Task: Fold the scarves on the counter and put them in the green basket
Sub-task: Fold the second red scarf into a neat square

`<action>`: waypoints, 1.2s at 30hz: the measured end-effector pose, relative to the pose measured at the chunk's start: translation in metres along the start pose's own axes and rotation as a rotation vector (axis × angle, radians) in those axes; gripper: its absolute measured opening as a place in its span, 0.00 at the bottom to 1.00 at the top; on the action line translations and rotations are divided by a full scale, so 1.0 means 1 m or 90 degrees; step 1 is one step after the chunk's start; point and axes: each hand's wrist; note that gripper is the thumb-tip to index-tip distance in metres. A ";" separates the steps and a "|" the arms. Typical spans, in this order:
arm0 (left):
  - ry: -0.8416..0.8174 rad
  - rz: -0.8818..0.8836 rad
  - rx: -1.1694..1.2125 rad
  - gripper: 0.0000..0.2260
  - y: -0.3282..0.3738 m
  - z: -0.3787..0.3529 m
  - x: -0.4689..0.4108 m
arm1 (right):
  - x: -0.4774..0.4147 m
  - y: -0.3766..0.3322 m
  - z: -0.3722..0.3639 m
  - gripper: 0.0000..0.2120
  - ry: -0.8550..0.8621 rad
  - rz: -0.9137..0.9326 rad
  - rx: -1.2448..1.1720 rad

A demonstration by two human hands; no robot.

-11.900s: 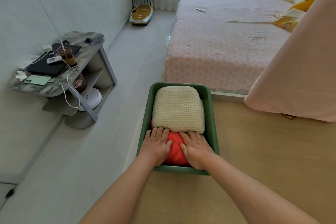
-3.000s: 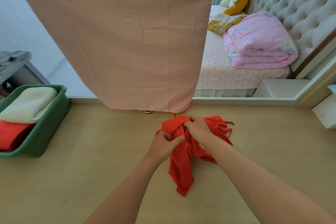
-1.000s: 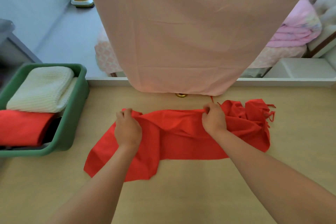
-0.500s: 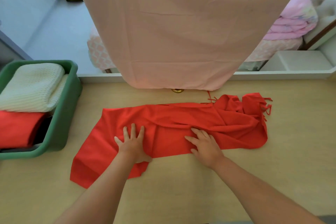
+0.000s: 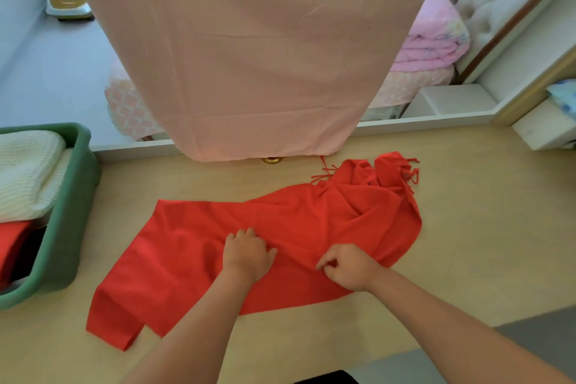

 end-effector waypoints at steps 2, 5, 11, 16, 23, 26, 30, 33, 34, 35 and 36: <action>-0.038 0.045 -0.036 0.22 0.007 0.008 -0.007 | -0.003 0.003 0.017 0.13 0.071 0.008 0.011; -0.004 0.051 -0.018 0.20 0.022 0.025 -0.020 | -0.012 0.020 0.049 0.14 0.221 0.009 -0.027; 0.138 -0.059 0.173 0.12 0.078 0.062 -0.067 | -0.041 0.070 0.120 0.20 0.222 -0.025 0.068; 0.087 -0.141 0.251 0.19 0.126 0.064 -0.112 | -0.071 0.097 0.146 0.36 0.008 -0.003 0.163; -0.097 0.027 0.124 0.43 0.143 0.056 -0.129 | -0.085 0.151 0.158 0.30 -0.019 -0.191 0.323; -0.124 0.085 0.062 0.46 0.143 0.048 -0.127 | -0.077 0.177 0.173 0.34 0.022 -0.337 0.348; 0.062 0.025 0.022 0.41 0.158 0.055 -0.126 | -0.063 0.192 0.175 0.32 0.123 -0.299 0.355; 0.108 -0.052 0.101 0.33 0.180 0.061 -0.125 | -0.050 0.186 0.155 0.23 0.183 -0.138 0.327; 0.082 -0.062 0.121 0.34 0.187 0.060 -0.123 | -0.044 0.183 0.146 0.22 0.190 -0.098 0.306; 0.047 -0.066 0.128 0.36 0.193 0.058 -0.122 | -0.037 0.181 0.135 0.23 0.192 -0.069 0.278; 0.012 -0.070 0.123 0.39 0.198 0.054 -0.121 | -0.030 0.179 0.124 0.26 0.182 -0.054 0.251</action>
Point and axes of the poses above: each hand's wrist, its own x-axis away from the middle knuckle, its own z-axis out of the back of the hand, y = z × x, and after that the axes turned 5 degrees about -x, right-handed
